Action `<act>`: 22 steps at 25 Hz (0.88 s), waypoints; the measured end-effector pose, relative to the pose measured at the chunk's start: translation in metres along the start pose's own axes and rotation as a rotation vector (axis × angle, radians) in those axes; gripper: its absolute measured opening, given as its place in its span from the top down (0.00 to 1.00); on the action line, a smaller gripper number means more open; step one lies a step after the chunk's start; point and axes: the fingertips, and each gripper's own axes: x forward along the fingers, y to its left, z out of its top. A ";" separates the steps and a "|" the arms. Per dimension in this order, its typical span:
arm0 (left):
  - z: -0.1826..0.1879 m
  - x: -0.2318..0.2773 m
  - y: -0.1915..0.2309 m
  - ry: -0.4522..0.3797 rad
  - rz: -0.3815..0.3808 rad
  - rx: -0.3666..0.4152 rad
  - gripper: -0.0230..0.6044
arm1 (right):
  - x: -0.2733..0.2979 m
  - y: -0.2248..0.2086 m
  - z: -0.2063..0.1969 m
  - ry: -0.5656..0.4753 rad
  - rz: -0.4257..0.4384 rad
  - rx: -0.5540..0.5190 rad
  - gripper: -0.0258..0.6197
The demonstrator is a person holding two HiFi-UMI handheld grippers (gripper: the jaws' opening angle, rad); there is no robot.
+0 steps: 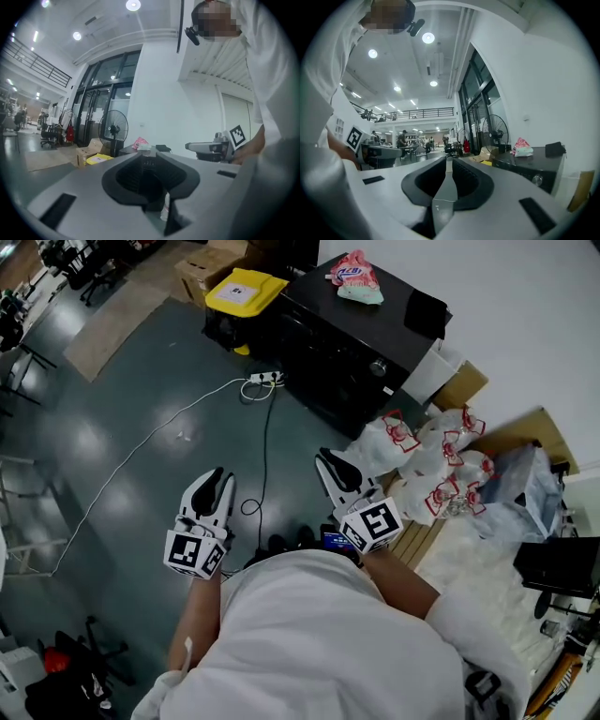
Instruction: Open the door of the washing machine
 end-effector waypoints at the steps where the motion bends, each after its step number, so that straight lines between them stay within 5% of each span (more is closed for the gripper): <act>1: -0.001 0.000 -0.001 0.000 -0.002 -0.004 0.82 | -0.003 -0.002 0.001 -0.003 -0.009 0.001 0.87; 13: -0.016 0.004 -0.021 0.050 -0.047 -0.005 0.83 | -0.026 -0.011 -0.008 0.022 -0.041 0.012 0.90; 18: -0.020 0.008 -0.033 0.057 -0.065 -0.012 0.83 | -0.035 -0.004 -0.008 0.066 -0.026 -0.124 0.90; 22: -0.023 0.008 -0.036 0.065 -0.066 -0.028 0.84 | -0.036 -0.004 -0.004 0.028 -0.007 -0.132 0.90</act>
